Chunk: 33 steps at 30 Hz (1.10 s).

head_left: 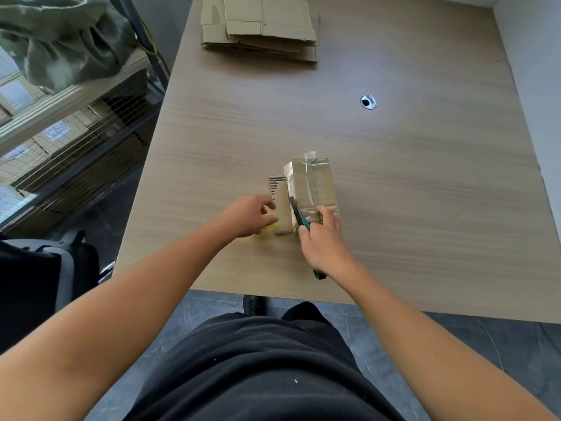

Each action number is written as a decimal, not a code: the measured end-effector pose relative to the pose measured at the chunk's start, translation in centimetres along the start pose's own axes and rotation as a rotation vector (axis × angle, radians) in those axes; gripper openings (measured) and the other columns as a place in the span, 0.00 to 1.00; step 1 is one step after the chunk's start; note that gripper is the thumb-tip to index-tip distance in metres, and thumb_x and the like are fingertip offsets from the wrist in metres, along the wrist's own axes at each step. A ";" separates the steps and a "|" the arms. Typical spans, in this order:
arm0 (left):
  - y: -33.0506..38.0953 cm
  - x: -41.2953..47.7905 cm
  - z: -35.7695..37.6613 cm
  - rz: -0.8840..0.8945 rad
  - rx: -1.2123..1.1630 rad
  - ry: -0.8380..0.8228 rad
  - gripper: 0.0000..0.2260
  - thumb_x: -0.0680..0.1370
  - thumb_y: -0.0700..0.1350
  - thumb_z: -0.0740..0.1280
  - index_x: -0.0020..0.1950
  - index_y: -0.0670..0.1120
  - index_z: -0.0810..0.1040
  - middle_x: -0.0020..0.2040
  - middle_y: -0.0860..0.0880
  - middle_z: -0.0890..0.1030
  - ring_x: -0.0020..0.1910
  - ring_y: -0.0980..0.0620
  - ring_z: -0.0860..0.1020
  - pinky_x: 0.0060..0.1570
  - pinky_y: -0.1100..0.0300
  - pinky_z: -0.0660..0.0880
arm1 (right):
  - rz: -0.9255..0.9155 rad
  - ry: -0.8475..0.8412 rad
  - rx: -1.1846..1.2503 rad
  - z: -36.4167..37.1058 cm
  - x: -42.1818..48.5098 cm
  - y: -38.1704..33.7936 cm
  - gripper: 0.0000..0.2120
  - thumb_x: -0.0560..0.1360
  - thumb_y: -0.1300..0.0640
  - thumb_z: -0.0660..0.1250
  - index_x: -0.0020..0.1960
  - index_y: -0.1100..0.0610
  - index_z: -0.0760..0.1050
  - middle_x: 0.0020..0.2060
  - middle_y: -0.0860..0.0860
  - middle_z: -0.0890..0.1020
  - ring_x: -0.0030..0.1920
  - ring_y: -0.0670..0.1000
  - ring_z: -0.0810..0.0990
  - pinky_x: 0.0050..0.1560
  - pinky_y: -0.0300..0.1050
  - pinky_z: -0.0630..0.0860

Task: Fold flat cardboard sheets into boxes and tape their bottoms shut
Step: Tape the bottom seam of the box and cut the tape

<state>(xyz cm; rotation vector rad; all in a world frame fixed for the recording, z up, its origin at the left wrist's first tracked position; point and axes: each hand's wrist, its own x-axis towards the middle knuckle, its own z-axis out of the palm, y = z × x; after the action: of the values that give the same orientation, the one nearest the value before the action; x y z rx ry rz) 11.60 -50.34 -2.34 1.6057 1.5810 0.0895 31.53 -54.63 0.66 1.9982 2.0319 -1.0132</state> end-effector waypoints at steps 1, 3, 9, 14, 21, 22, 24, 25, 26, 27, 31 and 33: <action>0.1 0.3 0.0 -0.033 0.065 -0.001 0.14 0.78 0.54 0.70 0.61 0.50 0.79 0.55 0.50 0.81 0.29 0.55 0.78 0.45 0.57 0.79 | 0.013 -0.023 0.015 -0.1 0.0 -0.3 0.26 0.85 0.48 0.50 0.61 0.66 0.79 0.79 0.53 0.50 0.79 0.56 0.47 0.79 0.52 0.48; 0.5 0.9 -0.1 -0.057 0.176 -0.019 0.12 0.78 0.56 0.69 0.58 0.52 0.81 0.54 0.50 0.81 0.27 0.54 0.79 0.47 0.56 0.80 | 0.030 -0.064 0.006 -0.1 0.1 -0.8 0.26 0.85 0.48 0.50 0.59 0.64 0.80 0.80 0.54 0.48 0.79 0.56 0.45 0.79 0.53 0.47; 1.2 1.4 0.2 -0.011 0.298 0.002 0.09 0.78 0.54 0.67 0.53 0.53 0.82 0.57 0.49 0.80 0.36 0.50 0.79 0.45 0.55 0.79 | 0.052 -0.105 -0.091 -0.2 0.1 -1.2 0.27 0.85 0.48 0.49 0.64 0.67 0.78 0.81 0.56 0.42 0.80 0.57 0.39 0.80 0.52 0.41; 1.8 -0.5 1.1 0.098 0.304 0.102 0.08 0.81 0.54 0.65 0.54 0.53 0.80 0.59 0.51 0.73 0.49 0.48 0.76 0.46 0.53 0.75 | 0.068 -0.114 -0.182 0.0 0.2 -1.7 0.26 0.85 0.48 0.50 0.66 0.66 0.76 0.81 0.57 0.39 0.80 0.59 0.38 0.80 0.55 0.41; -1.4 -5.0 1.5 0.081 0.376 0.270 0.08 0.83 0.52 0.62 0.55 0.50 0.78 0.55 0.52 0.72 0.44 0.47 0.78 0.39 0.54 0.75 | -0.045 -0.137 -0.196 0.1 -0.6 0.0 0.27 0.85 0.47 0.49 0.61 0.64 0.80 0.80 0.60 0.36 0.80 0.59 0.33 0.79 0.56 0.36; -2.1 -5.7 1.5 0.055 0.379 0.288 0.08 0.83 0.51 0.62 0.55 0.49 0.78 0.55 0.52 0.73 0.43 0.47 0.78 0.40 0.53 0.76 | -0.072 -0.127 -0.162 0.0 -0.9 0.1 0.27 0.85 0.46 0.49 0.59 0.64 0.80 0.80 0.60 0.36 0.80 0.59 0.33 0.79 0.56 0.36; -3.5 -7.0 1.6 -0.015 0.383 0.330 0.09 0.84 0.50 0.61 0.54 0.48 0.78 0.55 0.52 0.73 0.42 0.47 0.78 0.40 0.50 0.78 | -0.120 -0.081 -0.077 -0.1 -1.5 0.4 0.27 0.85 0.46 0.49 0.58 0.64 0.80 0.81 0.60 0.39 0.80 0.59 0.35 0.80 0.55 0.37; -4.1 -7.6 1.5 -0.054 0.383 0.359 0.09 0.84 0.50 0.61 0.54 0.47 0.78 0.54 0.51 0.72 0.41 0.46 0.78 0.40 0.48 0.79 | -0.150 -0.038 -0.062 -0.1 -1.7 0.7 0.26 0.85 0.46 0.50 0.59 0.64 0.80 0.81 0.59 0.40 0.80 0.59 0.36 0.80 0.55 0.38; -4.8 -8.2 1.5 -0.092 0.382 0.395 0.09 0.84 0.50 0.61 0.53 0.46 0.78 0.53 0.51 0.72 0.40 0.45 0.77 0.40 0.46 0.79 | -0.190 0.016 -0.077 0.0 -1.9 1.0 0.26 0.85 0.46 0.51 0.60 0.64 0.79 0.81 0.59 0.43 0.80 0.59 0.38 0.80 0.55 0.39; -5.4 -8.7 1.5 -0.126 0.382 0.436 0.10 0.84 0.49 0.62 0.52 0.45 0.79 0.52 0.51 0.72 0.39 0.45 0.77 0.38 0.45 0.79 | -0.233 0.077 -0.105 0.3 -2.0 1.3 0.25 0.85 0.46 0.52 0.60 0.64 0.79 0.81 0.58 0.45 0.80 0.59 0.40 0.80 0.55 0.40; -8.5 -10.7 1.7 -0.233 0.386 0.548 0.11 0.83 0.48 0.64 0.48 0.43 0.80 0.52 0.49 0.72 0.34 0.43 0.76 0.35 0.45 0.78 | -0.399 0.279 -0.144 1.9 -3.5 1.5 0.24 0.83 0.46 0.54 0.55 0.63 0.80 0.77 0.60 0.58 0.78 0.62 0.50 0.79 0.59 0.48; -9.9 -11.6 1.7 -0.269 0.398 0.579 0.10 0.82 0.47 0.65 0.47 0.43 0.81 0.52 0.49 0.73 0.33 0.43 0.76 0.35 0.46 0.78 | -0.463 0.276 -0.143 2.7 -4.3 0.4 0.22 0.83 0.46 0.55 0.54 0.62 0.80 0.74 0.59 0.63 0.76 0.60 0.54 0.77 0.60 0.51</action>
<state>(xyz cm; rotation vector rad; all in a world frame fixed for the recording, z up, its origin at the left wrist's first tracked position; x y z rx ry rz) 2.54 -62.70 -3.52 1.7389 2.3707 0.1056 31.46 -59.72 0.60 1.7127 2.7113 -0.6485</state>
